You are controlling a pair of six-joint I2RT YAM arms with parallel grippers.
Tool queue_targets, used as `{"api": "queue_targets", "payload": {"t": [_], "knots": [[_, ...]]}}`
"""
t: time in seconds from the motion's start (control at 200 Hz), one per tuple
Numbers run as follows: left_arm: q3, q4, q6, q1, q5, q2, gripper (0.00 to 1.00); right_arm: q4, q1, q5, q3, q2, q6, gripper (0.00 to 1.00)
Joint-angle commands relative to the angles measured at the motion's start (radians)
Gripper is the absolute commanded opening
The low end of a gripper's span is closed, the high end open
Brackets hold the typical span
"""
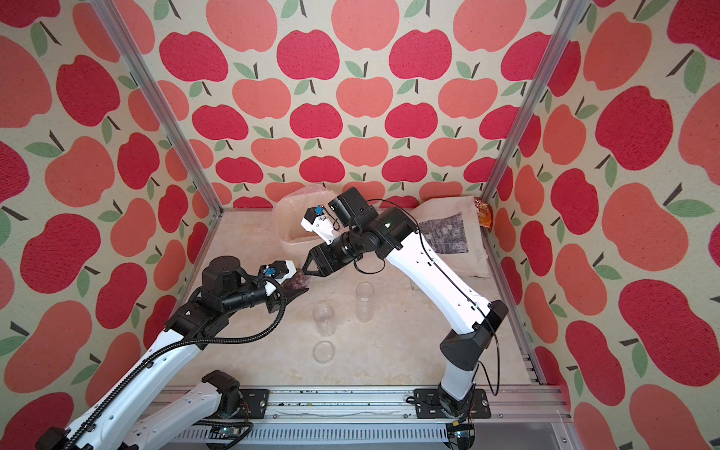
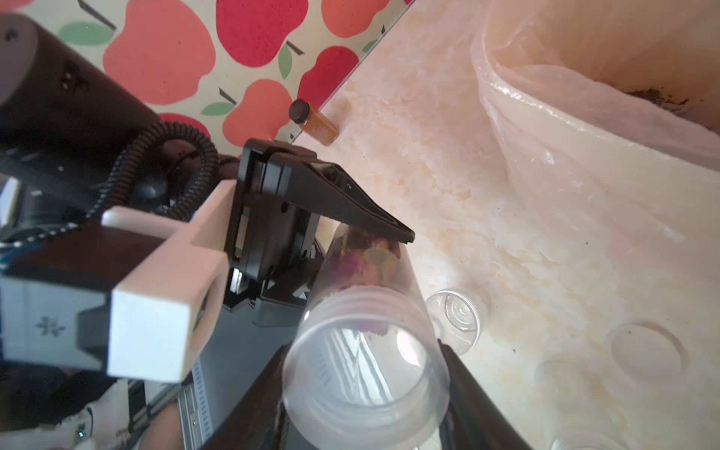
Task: Empty the moldy dried flower tea in the jars
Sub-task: Unscrew the lid from the jar.
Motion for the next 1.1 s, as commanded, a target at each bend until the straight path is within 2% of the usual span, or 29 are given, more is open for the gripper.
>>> {"api": "queue_targets", "payload": {"t": [0.0,0.085,0.215,0.415,0.53,0.67,0.78,1.096], "knots": [[0.031,-0.098,0.015,-0.005,0.185,0.016,0.04,-0.11,0.01,0.061,0.123,0.033,-0.302,0.36],[0.041,-0.134,0.013,-0.002,0.248,0.026,0.04,-0.183,0.014,0.089,0.195,0.056,-0.434,0.35],[0.047,-0.165,0.011,0.002,0.292,0.031,0.04,-0.205,0.024,0.074,0.219,0.052,-0.565,0.35],[0.046,-0.194,0.013,0.004,0.322,0.016,0.04,-0.161,0.034,0.066,0.181,0.021,-0.685,0.35],[0.039,-0.194,0.01,0.005,0.293,0.001,0.04,-0.151,0.043,0.089,0.185,0.029,-0.703,0.36],[0.028,-0.19,-0.004,0.006,0.171,-0.034,0.02,-0.139,0.051,0.108,0.196,0.036,-0.703,0.36],[0.008,-0.185,-0.015,0.006,0.119,-0.078,0.02,-0.114,0.058,0.109,0.199,0.029,-0.688,0.36],[-0.028,-0.135,-0.03,0.007,0.144,-0.115,0.02,-0.107,0.062,0.109,0.19,0.011,-0.67,0.36]]}}
